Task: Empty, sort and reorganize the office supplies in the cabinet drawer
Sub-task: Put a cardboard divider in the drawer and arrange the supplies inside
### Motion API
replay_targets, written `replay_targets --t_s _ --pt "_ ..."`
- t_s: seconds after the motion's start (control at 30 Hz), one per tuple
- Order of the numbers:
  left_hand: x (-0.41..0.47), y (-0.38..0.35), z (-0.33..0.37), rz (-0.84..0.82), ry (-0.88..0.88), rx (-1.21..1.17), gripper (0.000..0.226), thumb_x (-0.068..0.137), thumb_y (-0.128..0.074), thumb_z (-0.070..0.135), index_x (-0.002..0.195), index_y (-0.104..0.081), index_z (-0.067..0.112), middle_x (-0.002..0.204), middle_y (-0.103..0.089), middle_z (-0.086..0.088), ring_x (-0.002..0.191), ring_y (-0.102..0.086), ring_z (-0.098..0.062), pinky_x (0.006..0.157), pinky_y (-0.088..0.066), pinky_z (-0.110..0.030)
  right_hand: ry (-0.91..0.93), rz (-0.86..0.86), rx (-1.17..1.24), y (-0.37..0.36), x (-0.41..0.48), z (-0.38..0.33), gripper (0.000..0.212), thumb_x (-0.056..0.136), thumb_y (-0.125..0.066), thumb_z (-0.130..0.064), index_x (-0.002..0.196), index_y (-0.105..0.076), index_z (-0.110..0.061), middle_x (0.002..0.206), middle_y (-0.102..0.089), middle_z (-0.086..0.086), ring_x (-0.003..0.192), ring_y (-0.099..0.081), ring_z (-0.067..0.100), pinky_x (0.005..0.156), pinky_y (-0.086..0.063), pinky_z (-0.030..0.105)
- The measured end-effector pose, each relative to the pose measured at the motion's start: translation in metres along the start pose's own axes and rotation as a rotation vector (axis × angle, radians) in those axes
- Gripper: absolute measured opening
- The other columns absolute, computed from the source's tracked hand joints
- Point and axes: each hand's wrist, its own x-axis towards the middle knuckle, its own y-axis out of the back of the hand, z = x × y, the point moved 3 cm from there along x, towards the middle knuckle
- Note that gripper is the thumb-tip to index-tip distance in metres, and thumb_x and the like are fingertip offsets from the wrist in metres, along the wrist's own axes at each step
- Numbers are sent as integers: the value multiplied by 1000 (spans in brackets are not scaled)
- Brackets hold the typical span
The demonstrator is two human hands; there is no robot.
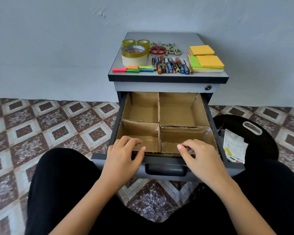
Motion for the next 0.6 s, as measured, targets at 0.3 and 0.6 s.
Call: replay_targets --t_s 0.3,0.6 --pt "83 18 0 58 -20 -95 34 89 -50 40 107 -65 14 103 -59 0 97 -56 -19 85 -48 -37 111 43 45 16 76 -30 26 95 -48 -34 98 -68 -19 87 -62 -8 80 -56 5 65 -42 13" --pt "189 45 -4 197 61 -167 31 92 -56 27 120 -58 14 114 -57 -4 105 -53 -16 85 -42 -21 218 166 119 43 183 -64 24 93 -54 -30 109 -66 -16 96 -64 -2 88 -58 11 76 -50 27"
